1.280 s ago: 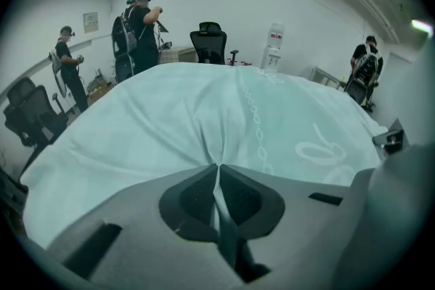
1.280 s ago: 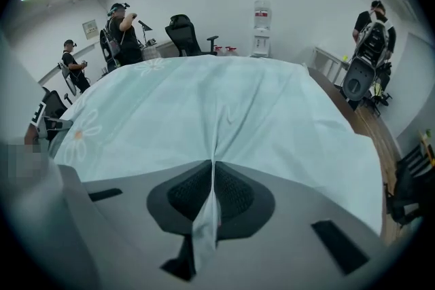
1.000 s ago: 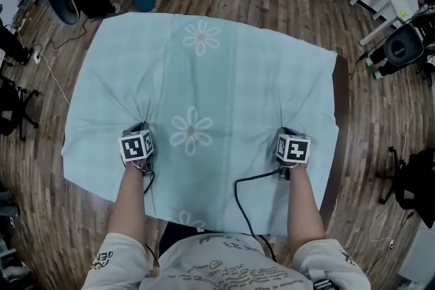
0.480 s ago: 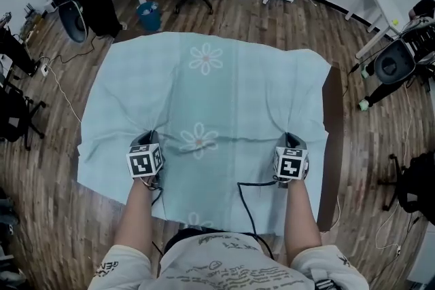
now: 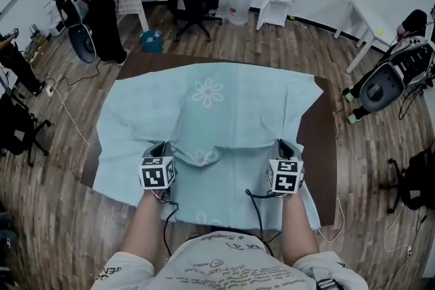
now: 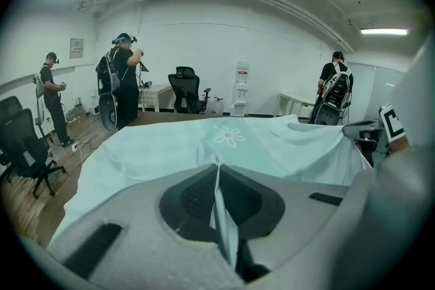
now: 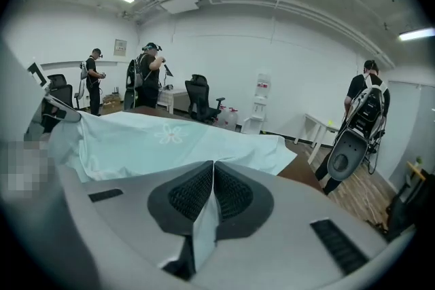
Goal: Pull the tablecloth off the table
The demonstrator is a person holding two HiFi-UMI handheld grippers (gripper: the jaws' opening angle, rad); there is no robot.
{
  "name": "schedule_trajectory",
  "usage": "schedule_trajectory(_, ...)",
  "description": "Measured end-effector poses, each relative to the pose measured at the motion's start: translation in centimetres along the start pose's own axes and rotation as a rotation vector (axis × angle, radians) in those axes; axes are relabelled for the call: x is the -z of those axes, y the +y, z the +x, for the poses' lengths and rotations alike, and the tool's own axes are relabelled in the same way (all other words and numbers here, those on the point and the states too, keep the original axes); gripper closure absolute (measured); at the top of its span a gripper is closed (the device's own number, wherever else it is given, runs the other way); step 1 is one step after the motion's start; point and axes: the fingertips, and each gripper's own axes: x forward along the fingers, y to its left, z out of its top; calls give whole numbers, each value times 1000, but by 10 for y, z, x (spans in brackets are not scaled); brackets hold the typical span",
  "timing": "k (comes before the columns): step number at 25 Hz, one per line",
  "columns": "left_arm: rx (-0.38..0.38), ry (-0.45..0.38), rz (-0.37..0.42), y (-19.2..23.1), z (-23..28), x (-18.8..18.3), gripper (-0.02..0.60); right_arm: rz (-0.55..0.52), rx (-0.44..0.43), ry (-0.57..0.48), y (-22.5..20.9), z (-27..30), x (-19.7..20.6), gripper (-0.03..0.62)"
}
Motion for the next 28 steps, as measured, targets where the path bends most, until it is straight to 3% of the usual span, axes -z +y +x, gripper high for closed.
schedule_trajectory(11, 152, -197, 93, -81, -94, -43, 571, 52, -67, -205, 54, -112, -52, 578)
schedule_trajectory(20, 233, -368, 165, -135, -167, -70, 571, 130, -137, -410, 92, -189, -95, 577)
schedule_trajectory(28, 284, -447, 198, -161, -211, -73, 571, 127, -177, -478, 117, -226, -108, 578)
